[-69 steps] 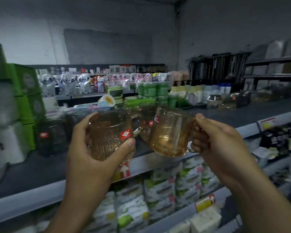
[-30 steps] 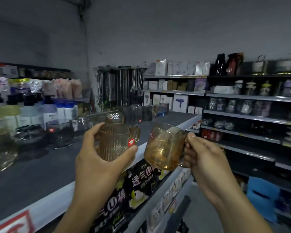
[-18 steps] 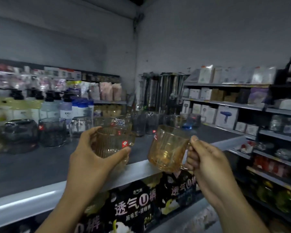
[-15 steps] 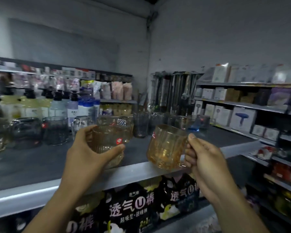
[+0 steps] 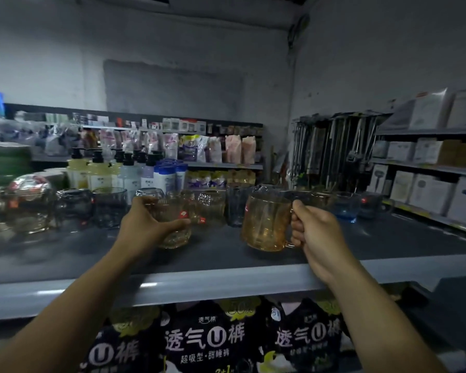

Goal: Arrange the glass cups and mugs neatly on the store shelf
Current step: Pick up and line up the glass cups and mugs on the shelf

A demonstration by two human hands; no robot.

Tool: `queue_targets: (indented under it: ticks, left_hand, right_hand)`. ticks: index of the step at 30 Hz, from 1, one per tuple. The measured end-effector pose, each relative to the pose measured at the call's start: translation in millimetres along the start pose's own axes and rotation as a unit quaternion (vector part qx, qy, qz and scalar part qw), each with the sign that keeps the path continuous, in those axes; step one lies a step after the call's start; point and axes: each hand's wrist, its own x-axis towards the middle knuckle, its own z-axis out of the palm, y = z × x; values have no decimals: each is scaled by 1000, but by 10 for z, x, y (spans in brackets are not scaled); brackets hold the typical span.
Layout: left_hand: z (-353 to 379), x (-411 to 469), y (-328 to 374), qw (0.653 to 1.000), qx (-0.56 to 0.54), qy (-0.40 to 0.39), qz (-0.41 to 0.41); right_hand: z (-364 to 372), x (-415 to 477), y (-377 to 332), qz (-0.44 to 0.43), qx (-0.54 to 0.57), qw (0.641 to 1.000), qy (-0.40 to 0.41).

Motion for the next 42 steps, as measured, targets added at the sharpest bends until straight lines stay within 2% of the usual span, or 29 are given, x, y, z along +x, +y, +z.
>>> queue_targets:
  ticks: [12,15,19,25,27,29,31,32,34,36,39,42]
  left_hand:
    - [303,-20,148,997,69,-19,4]
    - [324,-69,185,996,92,-5,8]
    - [347,-107,182,992,121,25,7]
    - [366,-135,179,988,149,38,4]
    - [363,-134,171,988,148,42,6]
    - [357,-129,160,989,141,45,5]
    - [354,-121,153,989,138,48,6]
    - [352,-123,151,989,137,48,7]
    - [349,-123,143,989,135,51,7]
    - [352,-127,136,989,135,57,12]
    - [349,-135,133,992,110,63,9]
    - [339,-134,120,993,94,63,18]
  right_hand:
    - [-572,476,161,18,-72,997,-14]
    - [-760,584,205,20,-98,995,-21]
    - [-964,744,307,20,-79,996,-44]
    - [-1276,1046,390,-14,-181,983,11]
    - [-1394,1090,363,-50,-290,954,58]
    - [-1461,1006,340,-127,-420,889,127]
    - [-1419,834,329,-215,-487,831,163]
    - [-1366,748,319,-240,-512,811,147]
    - [-1294,701,342,-237,-566,785,85]
    - [-1286,765,395,-210,-592,776,48]
    - [-1348,885,444,-183,-551,813,35]
    - [-1440,985,480,-163,-547,820,56]
